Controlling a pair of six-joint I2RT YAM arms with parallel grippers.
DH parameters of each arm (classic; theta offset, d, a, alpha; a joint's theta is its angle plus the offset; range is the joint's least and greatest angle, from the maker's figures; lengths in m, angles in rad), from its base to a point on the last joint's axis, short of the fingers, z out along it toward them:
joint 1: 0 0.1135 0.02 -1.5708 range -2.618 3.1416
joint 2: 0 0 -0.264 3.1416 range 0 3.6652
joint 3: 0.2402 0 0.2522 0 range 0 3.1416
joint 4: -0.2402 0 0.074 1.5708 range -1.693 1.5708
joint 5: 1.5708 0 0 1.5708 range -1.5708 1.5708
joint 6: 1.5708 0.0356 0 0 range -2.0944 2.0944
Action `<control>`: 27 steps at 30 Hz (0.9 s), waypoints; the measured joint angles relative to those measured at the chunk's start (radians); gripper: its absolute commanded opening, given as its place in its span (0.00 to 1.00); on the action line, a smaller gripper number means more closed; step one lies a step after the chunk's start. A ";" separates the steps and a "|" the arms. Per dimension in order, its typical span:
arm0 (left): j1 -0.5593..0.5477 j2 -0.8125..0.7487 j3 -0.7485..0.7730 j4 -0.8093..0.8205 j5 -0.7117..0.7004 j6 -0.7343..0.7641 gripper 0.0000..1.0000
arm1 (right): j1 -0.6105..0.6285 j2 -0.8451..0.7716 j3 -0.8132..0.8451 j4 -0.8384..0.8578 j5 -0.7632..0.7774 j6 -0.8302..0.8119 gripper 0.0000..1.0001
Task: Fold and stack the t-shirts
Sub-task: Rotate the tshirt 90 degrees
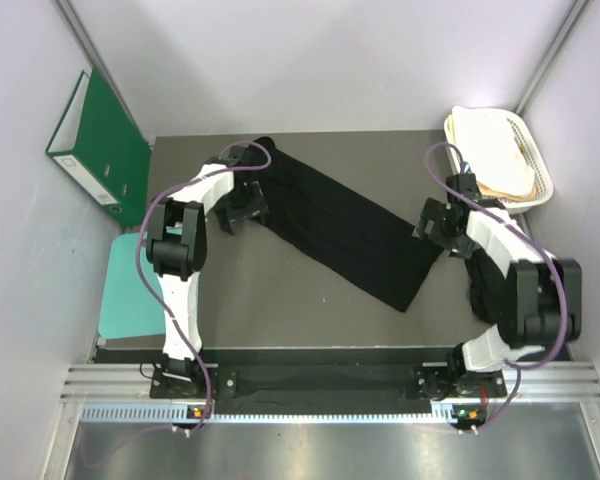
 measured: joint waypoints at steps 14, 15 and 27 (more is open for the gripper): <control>0.101 -0.035 -0.056 -0.043 0.021 -0.017 0.95 | 0.000 0.296 0.077 0.204 0.064 -0.068 0.62; 0.115 -0.025 -0.040 -0.060 0.020 -0.019 0.95 | -0.001 0.299 0.077 0.220 0.067 -0.064 0.39; 0.154 0.185 0.306 -0.349 0.040 -0.025 0.94 | -0.005 0.232 -0.048 0.340 -0.040 0.019 0.02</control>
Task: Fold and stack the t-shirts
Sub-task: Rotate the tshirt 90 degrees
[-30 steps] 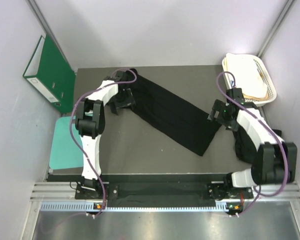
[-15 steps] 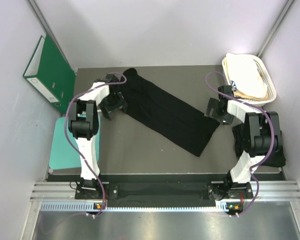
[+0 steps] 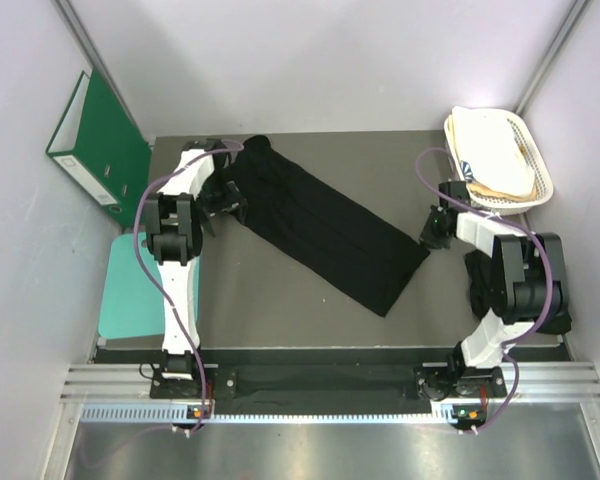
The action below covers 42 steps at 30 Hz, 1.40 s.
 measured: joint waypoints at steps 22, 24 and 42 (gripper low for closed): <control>0.012 -0.003 -0.015 0.014 0.030 0.007 0.94 | 0.000 -0.053 0.012 -0.125 -0.025 -0.006 0.64; 0.012 -0.003 -0.015 0.014 0.030 0.007 0.94 | 0.000 -0.063 0.012 -0.124 -0.024 -0.003 0.63; 0.013 -0.008 -0.026 0.026 0.033 0.018 0.95 | 0.016 -0.002 0.024 -0.027 -0.138 -0.031 0.63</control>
